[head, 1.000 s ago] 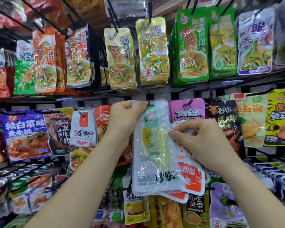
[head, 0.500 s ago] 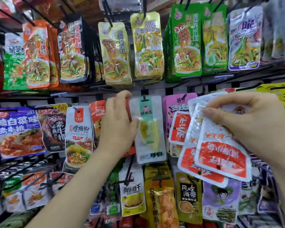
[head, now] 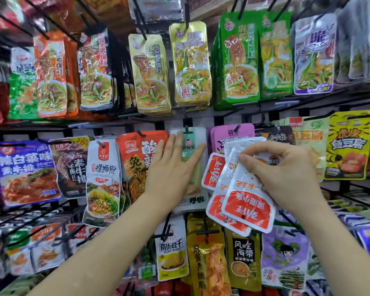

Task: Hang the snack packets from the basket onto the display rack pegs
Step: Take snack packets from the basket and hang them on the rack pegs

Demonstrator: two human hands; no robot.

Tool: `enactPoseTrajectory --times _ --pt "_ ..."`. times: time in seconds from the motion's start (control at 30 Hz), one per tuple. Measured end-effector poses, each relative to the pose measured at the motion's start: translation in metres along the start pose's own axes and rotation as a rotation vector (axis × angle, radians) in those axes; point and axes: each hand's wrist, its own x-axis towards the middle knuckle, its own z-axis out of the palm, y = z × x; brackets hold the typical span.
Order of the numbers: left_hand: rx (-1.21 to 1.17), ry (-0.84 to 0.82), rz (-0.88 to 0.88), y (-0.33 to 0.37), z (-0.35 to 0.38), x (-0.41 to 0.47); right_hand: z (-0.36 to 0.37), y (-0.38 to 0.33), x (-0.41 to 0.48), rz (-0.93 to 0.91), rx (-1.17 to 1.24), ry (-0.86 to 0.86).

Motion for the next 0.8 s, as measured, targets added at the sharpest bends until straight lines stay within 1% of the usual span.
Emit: enactPoseTrajectory --times 0.1,0.13,0.17,0.2,0.23,0.27,0.3,0.33,0.37,0.4,0.43,0.5,0.57,0.63,0.7,0.8 --pt "-0.011 0.052 -0.005 0.001 0.001 0.002 0.005 0.004 -0.005 0.031 0.069 0.033" --pt "-0.053 0.088 -0.002 0.0 0.001 0.001 0.006 0.005 -0.007 0.043 0.092 0.044" --pt "-0.143 0.165 0.009 0.0 -0.001 -0.002 0.007 0.005 -0.01 0.054 0.114 0.052" --pt "-0.283 0.28 0.009 0.001 -0.004 -0.006 0.007 0.006 -0.012 0.06 0.13 0.061" --pt "-0.467 0.392 -0.027 0.003 -0.008 -0.013 0.007 0.006 -0.015 0.057 0.14 0.071" --pt "-0.72 0.435 -0.101 0.007 -0.018 -0.024 0.007 0.006 -0.017 0.053 0.147 0.079" --pt "-0.978 0.396 -0.191 0.014 -0.032 -0.035 0.008 0.005 -0.019 0.049 0.154 0.093" --pt "-1.186 0.288 -0.26 0.024 -0.047 -0.046 0.009 0.004 -0.022 0.048 0.165 0.117" --pt "-1.301 0.174 -0.296 0.034 -0.06 -0.055 0.01 0.002 -0.024 0.041 0.175 0.145" --pt "-1.296 0.09 -0.299 0.043 -0.066 -0.064 0.013 0.0 -0.027 0.027 0.173 0.174" --pt "-1.235 0.045 -0.288 0.051 -0.067 -0.069 0.017 -0.002 -0.03 0.015 0.163 0.193" --pt "-1.186 0.023 -0.316 0.056 -0.064 -0.072 0.024 -0.006 -0.039 0.011 0.159 0.196" --pt "-1.345 -0.018 -0.373 0.055 -0.062 -0.071 0.027 -0.008 -0.048 0.016 0.208 0.161" --pt "-1.502 -0.045 -0.385 0.05 -0.063 -0.073 0.025 -0.009 -0.054 0.043 0.274 0.109" --pt "-1.614 -0.03 -0.424 0.047 -0.067 -0.075 0.021 -0.014 -0.058 0.099 0.4 0.042" --pt "-1.792 0.006 -0.54 0.047 -0.072 -0.076 0.016 -0.017 -0.064 0.174 0.589 -0.044"
